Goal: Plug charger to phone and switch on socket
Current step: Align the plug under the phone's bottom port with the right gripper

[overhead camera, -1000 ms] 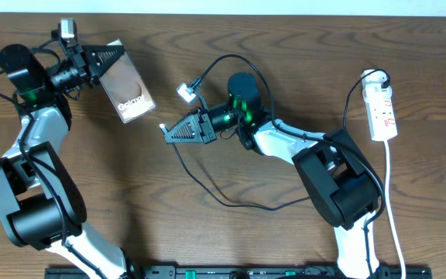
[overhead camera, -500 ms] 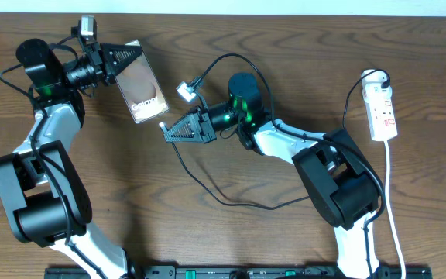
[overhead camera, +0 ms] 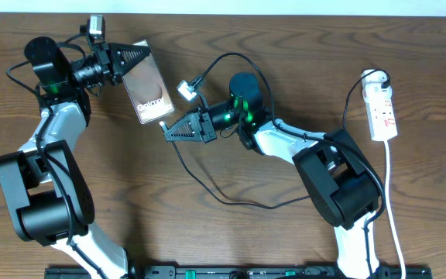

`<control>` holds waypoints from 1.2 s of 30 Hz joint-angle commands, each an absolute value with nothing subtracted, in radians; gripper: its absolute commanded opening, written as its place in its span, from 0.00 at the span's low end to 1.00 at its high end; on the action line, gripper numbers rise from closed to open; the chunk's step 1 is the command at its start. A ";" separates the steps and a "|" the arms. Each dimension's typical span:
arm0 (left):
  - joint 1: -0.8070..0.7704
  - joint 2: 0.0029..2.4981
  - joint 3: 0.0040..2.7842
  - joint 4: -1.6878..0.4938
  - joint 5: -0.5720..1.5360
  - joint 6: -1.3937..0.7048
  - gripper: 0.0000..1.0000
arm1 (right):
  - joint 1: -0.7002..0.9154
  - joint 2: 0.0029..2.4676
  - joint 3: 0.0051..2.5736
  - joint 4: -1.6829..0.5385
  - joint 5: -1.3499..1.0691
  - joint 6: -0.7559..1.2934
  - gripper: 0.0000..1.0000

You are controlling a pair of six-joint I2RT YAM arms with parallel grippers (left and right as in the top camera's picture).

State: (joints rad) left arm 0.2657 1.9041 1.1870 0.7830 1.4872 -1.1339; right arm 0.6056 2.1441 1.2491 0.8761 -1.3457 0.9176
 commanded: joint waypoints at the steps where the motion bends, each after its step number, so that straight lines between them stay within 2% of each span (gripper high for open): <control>1: 0.266 1.893 1.195 0.792 1.495 -1.157 0.08 | 0.593 2.134 1.260 0.880 -1.333 0.928 0.01; 36: 0.235 1.893 1.195 0.792 1.468 -1.188 0.07 | 0.590 2.134 1.260 0.931 -1.315 0.965 0.01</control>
